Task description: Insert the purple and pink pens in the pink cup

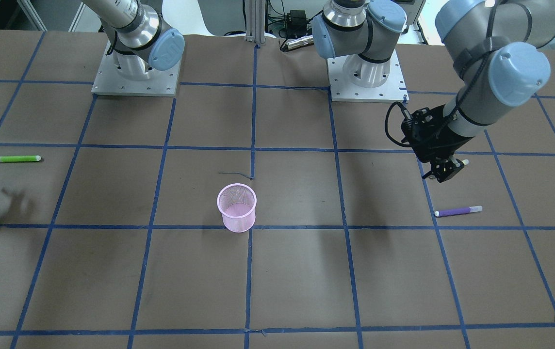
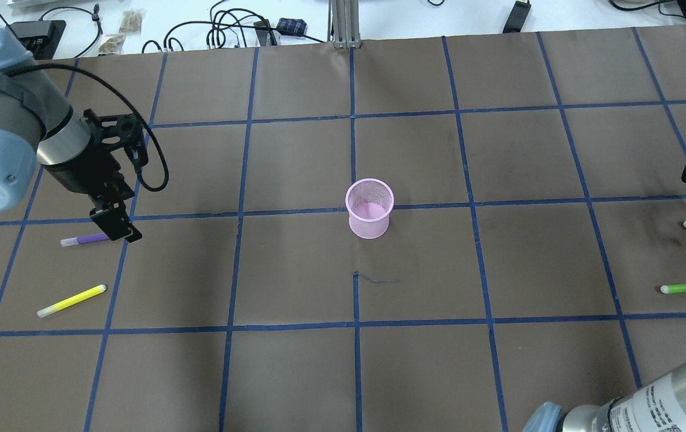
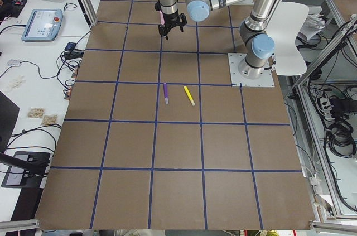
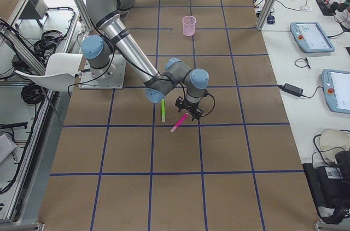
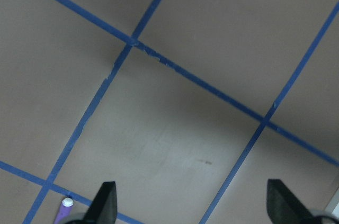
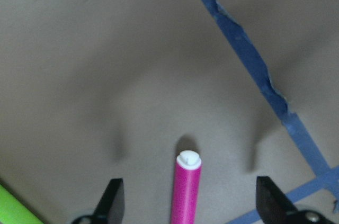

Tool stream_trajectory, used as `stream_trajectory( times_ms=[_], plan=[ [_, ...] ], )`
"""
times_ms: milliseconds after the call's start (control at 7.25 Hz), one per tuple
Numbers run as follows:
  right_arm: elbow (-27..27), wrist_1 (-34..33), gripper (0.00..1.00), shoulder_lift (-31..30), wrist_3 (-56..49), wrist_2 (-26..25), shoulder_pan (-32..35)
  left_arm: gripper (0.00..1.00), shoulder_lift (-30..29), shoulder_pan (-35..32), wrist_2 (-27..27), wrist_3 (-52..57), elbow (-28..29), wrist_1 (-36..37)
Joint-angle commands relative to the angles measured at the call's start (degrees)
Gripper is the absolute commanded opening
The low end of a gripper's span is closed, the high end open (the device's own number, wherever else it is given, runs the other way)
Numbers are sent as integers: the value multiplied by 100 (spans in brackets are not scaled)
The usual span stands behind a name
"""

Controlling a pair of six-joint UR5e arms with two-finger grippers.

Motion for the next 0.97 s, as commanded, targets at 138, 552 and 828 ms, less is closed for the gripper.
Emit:
stream_trajectory(
  times_ms=[138,552,828],
  plan=[
    [40,-51,61,-4,-44,-12,-8,100,-642,423,1251,2077,-642,1727],
    [83,-270,27,22,52,-12,0,100,-1379,65,2072,2026,-661,2939],
    [75,-262,6,5,52,6,0,100,-1688,-437,2644,961,-617,3041]
  ],
)
